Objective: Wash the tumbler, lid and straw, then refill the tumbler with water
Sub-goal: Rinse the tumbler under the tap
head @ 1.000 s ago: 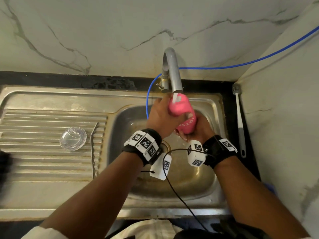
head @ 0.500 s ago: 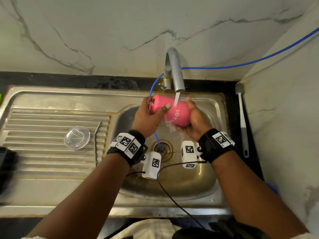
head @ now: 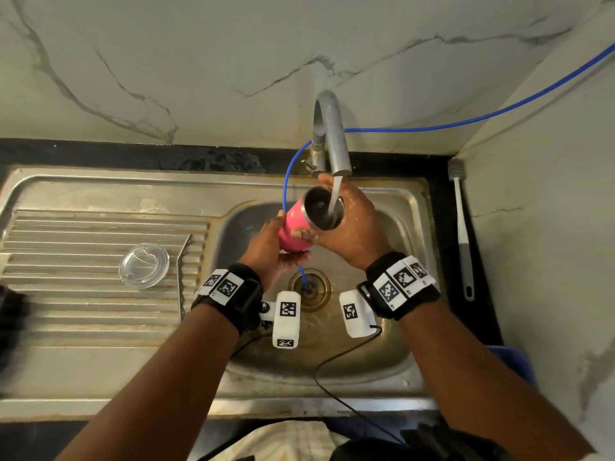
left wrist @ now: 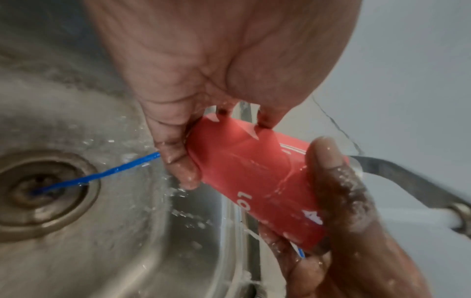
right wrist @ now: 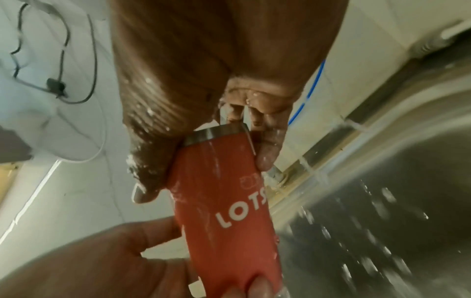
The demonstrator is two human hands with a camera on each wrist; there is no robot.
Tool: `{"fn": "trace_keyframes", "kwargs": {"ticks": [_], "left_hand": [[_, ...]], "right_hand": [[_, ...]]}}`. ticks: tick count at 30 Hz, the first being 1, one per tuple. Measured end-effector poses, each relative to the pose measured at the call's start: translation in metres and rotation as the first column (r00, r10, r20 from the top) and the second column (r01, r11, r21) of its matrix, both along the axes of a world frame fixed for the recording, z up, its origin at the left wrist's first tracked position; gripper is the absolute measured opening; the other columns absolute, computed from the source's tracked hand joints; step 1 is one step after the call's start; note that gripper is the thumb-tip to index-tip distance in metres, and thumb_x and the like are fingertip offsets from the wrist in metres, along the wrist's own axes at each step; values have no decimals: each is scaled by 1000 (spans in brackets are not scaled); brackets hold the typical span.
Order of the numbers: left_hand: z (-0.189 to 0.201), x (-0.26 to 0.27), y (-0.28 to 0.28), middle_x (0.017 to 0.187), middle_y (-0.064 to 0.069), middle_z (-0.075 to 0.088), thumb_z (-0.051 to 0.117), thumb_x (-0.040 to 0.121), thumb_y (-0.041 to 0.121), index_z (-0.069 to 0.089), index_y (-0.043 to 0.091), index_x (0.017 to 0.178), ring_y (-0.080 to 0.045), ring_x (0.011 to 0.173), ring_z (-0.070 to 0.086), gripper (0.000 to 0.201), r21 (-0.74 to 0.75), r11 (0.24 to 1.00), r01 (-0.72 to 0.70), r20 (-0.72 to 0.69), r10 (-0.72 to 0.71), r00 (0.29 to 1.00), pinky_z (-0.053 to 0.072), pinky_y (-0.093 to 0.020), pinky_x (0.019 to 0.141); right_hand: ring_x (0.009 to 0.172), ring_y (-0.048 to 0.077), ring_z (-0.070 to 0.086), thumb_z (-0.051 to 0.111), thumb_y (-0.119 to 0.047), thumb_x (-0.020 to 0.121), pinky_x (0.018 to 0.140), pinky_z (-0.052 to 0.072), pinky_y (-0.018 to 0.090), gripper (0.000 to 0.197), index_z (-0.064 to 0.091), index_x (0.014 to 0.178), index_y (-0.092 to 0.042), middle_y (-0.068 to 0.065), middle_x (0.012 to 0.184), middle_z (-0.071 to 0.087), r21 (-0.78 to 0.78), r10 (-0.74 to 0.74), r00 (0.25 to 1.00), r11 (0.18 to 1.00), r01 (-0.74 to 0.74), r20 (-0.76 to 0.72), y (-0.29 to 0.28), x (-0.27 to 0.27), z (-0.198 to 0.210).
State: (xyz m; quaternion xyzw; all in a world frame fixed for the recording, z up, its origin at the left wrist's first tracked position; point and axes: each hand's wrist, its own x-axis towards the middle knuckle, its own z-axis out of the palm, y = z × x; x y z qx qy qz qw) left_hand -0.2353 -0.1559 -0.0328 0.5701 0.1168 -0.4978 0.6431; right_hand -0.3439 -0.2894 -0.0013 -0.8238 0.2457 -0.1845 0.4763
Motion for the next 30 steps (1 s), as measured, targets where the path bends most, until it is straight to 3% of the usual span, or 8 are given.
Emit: {"fn": "trace_keyframes", "kwargs": {"ticks": [3,7,10,15,21,26,28,30], "left_hand": [[-1,1,-2,128,-23,62,62,102,34,57,10,137,-30,93,75,43,-89,993,-75,-31,73,997,64,-39,73],[1,7,-3,132,-20,64,71,94,20,49,9,141,-34,105,72,53,-204,979,-6,111,29,993,63,-46,83],[2,8,-8,123,-15,70,75,78,8,53,10,135,-30,108,71,62,-256,960,111,241,-48,969,60,-49,92],[7,3,-13,130,-20,63,86,63,4,53,16,133,-34,110,70,78,-277,912,304,430,-166,888,61,-51,91],[21,-4,-27,132,-7,57,92,60,10,55,20,133,-23,120,63,83,10,849,528,839,-295,458,63,-41,89],[32,-11,-36,129,-8,57,95,62,10,62,14,136,-22,120,60,81,103,814,572,962,-228,151,55,-43,99],[29,-2,-32,133,-11,55,96,63,10,59,9,140,-24,122,60,85,124,840,528,971,-213,111,56,-40,99],[24,8,-23,136,-13,54,96,64,9,59,5,137,-23,122,59,82,136,877,461,975,-200,93,56,-30,97]], "right_hand": [[124,6,56,98,-26,70,102,46,15,89,52,145,-16,-2,138,58,-43,11,1000,999,-10,20,0,-10,0],[131,9,55,103,-23,63,107,52,27,97,50,143,-15,-4,142,55,-47,-11,999,999,13,43,2,-36,-20],[130,-1,55,102,-22,65,101,55,22,98,46,146,-19,-18,142,52,48,-16,999,999,14,34,7,-55,-35],[128,10,60,101,-43,61,98,57,24,106,45,148,-20,-1,144,55,95,-52,999,994,51,7,-1,-71,-45],[112,12,71,100,4,58,86,61,30,100,47,142,-10,6,133,65,366,-125,992,923,118,-4,-10,-71,-65],[114,20,71,104,-15,56,97,59,42,88,57,130,-15,5,124,72,251,-113,992,960,123,-53,-14,-51,-71],[108,18,70,103,-19,55,90,59,33,85,58,127,-14,3,121,71,114,-138,989,983,143,-52,-19,-40,-65],[107,16,64,102,-16,54,83,46,8,86,58,128,-13,4,126,64,-46,-140,988,989,137,-62,-26,-29,-55]]}}
